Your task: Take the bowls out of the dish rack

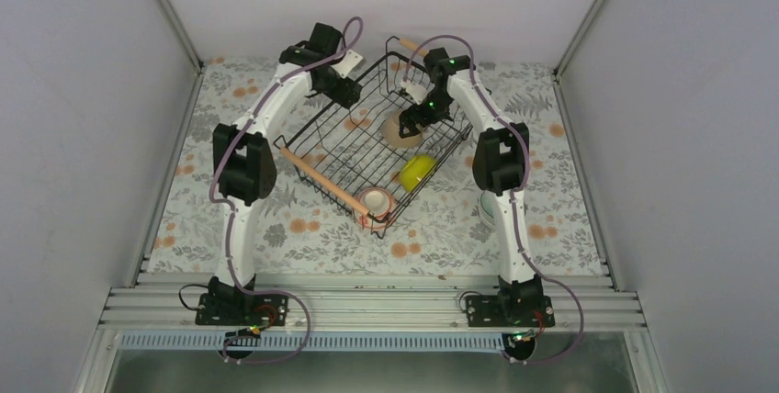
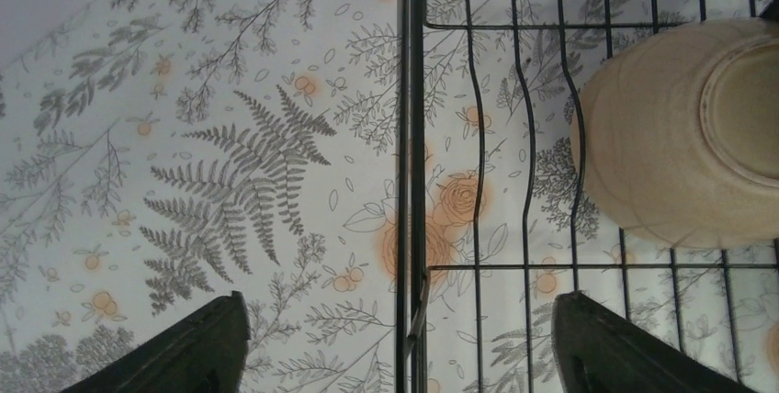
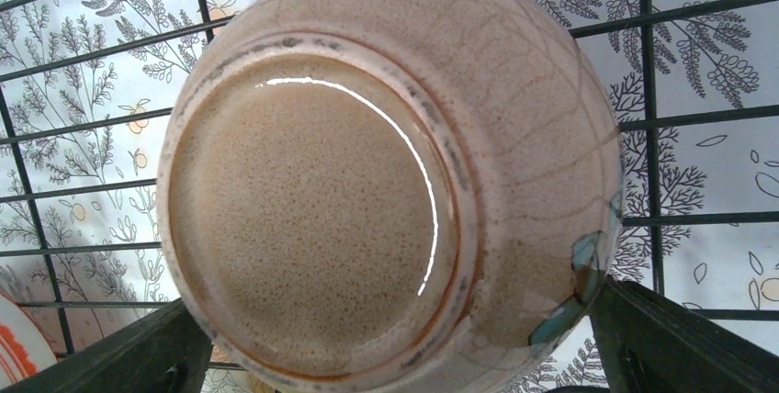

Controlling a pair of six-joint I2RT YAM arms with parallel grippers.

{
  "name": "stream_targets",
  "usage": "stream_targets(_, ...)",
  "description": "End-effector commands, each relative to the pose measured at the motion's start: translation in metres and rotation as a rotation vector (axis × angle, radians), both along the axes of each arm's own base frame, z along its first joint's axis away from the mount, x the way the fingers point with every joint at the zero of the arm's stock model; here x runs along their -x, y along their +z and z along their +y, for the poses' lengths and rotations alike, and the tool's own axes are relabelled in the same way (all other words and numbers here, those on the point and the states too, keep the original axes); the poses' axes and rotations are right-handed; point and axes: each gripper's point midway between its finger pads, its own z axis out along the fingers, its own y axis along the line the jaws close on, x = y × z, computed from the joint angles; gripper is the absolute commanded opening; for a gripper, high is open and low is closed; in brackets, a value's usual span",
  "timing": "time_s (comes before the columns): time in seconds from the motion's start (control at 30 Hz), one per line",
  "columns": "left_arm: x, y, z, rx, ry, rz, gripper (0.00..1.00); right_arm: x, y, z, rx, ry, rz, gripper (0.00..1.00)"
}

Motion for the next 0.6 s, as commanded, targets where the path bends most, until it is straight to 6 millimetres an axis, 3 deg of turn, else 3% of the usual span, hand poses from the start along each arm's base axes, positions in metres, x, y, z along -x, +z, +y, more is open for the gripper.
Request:
stream_targets(0.0, -0.004, 0.006, -0.010, -0.018, 0.004, -0.029, 0.72, -0.024, 0.020, -0.006, 0.006, -0.048, -0.105, 1.00)
stream_targets(0.23, -0.003, 0.026, -0.011, -0.024, 0.015, -0.074, 0.47, -0.024, 0.023, -0.006, -0.002, -0.050, -0.112, 1.00)
stream_targets(0.33, 0.000, 0.029, -0.010, -0.027, 0.014, -0.078, 0.42, -0.027, 0.029, -0.007, 0.004, -0.056, -0.135, 1.00)
stream_targets(0.57, 0.000, 0.029, -0.008, -0.045, 0.021, -0.090, 0.14, -0.033, 0.045, -0.015, -0.009, -0.077, -0.168, 1.00)
